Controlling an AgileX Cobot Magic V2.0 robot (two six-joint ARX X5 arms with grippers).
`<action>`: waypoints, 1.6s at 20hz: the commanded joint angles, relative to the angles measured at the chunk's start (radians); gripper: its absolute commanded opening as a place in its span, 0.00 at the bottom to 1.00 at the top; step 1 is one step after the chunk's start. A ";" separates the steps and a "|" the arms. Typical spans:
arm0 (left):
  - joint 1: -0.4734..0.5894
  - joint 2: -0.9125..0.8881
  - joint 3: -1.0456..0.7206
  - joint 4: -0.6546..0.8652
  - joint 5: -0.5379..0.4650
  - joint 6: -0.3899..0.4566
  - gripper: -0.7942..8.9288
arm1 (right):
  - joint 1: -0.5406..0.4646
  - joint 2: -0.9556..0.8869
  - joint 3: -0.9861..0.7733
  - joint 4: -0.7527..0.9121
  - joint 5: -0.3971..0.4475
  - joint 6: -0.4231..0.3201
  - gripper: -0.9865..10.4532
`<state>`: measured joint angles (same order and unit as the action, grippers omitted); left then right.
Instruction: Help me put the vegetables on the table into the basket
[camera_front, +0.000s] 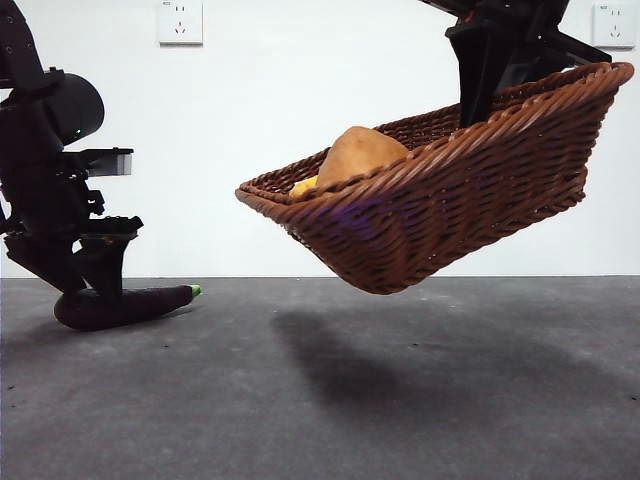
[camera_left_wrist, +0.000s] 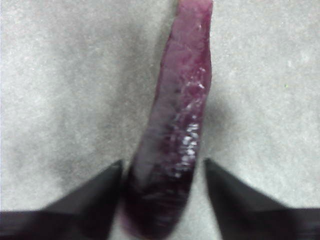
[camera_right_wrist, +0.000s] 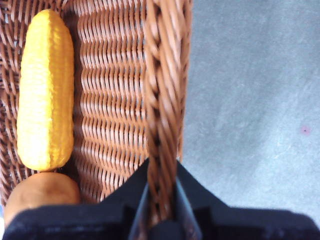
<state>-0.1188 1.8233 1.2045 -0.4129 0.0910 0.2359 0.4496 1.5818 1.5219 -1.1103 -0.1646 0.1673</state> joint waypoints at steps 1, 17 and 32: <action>0.003 0.012 -0.006 -0.010 0.017 0.013 0.13 | 0.001 0.005 -0.003 0.010 -0.010 -0.004 0.07; -0.247 -0.422 0.011 -0.328 0.160 -0.328 0.07 | 0.001 0.005 -0.003 0.012 0.031 0.027 0.07; -0.624 -0.387 0.011 -0.101 0.014 -0.795 0.25 | 0.003 0.005 -0.003 0.012 -0.016 0.075 0.07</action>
<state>-0.7422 1.4284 1.2175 -0.5224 0.1074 -0.5304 0.4503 1.5818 1.5219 -1.1099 -0.1707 0.2295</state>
